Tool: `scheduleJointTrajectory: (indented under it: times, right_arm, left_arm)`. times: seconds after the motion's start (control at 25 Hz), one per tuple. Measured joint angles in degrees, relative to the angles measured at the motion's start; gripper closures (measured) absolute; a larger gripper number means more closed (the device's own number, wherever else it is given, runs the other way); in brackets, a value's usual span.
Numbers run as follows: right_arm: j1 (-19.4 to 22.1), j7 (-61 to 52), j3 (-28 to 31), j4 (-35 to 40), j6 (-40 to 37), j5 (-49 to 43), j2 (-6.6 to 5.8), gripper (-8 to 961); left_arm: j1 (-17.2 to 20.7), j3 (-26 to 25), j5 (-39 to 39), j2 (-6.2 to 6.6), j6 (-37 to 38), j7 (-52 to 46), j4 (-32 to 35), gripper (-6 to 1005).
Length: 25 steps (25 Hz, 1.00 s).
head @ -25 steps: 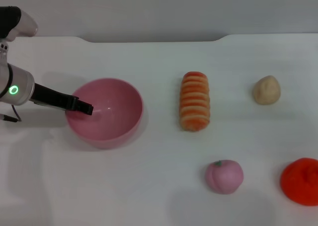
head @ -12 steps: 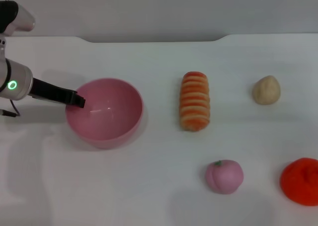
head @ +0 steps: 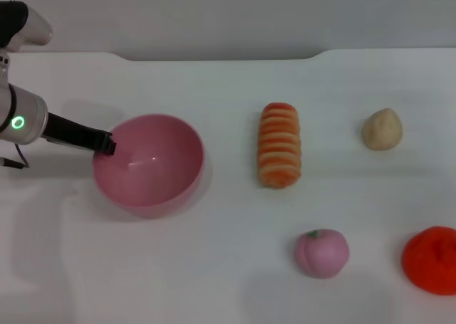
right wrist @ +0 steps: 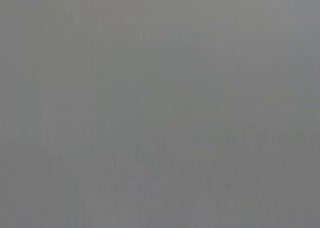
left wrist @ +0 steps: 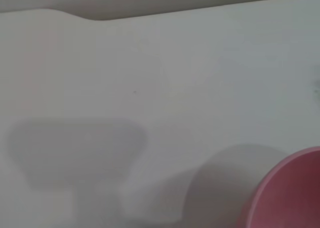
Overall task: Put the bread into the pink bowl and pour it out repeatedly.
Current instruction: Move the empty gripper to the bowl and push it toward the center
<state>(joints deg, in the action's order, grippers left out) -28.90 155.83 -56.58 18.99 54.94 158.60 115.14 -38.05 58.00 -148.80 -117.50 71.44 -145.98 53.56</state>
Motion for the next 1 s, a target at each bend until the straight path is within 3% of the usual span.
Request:
scheduleJointTrajectory:
  times: [0.36,0.52,0.68,0.8,1.0]
  right_arm:
    - [0.1,-1.9,-1.6,0.0,-0.7,-0.2,-0.14,417]
    - [1.0,-12.2,-4.2,5.9,-6.3,-6.3,-0.48,417]
    - [3.7,-33.4,-4.9,21.7,-15.0,-27.0,1.31,418]
    - [4.9,-54.9,-6.7,35.2,-18.3,-48.9,3.04,418]
    - [3.4,-94.9,-12.9,55.7,-13.6,-85.4,3.07,418]
  left_arm:
    - [0.3,0.0,0.4,-0.03,0.6,-0.2,2.0,957]
    - [0.3,0.0,0.5,-0.07,1.1,0.2,3.9,957]
    - [0.0,0.0,0.3,0.06,1.2,2.6,4.4,957]
    - [0.1,0.0,0.2,0.12,1.2,3.8,5.1,957]
    - [0.5,-0.5,0.2,0.21,1.8,7.8,8.1,956]
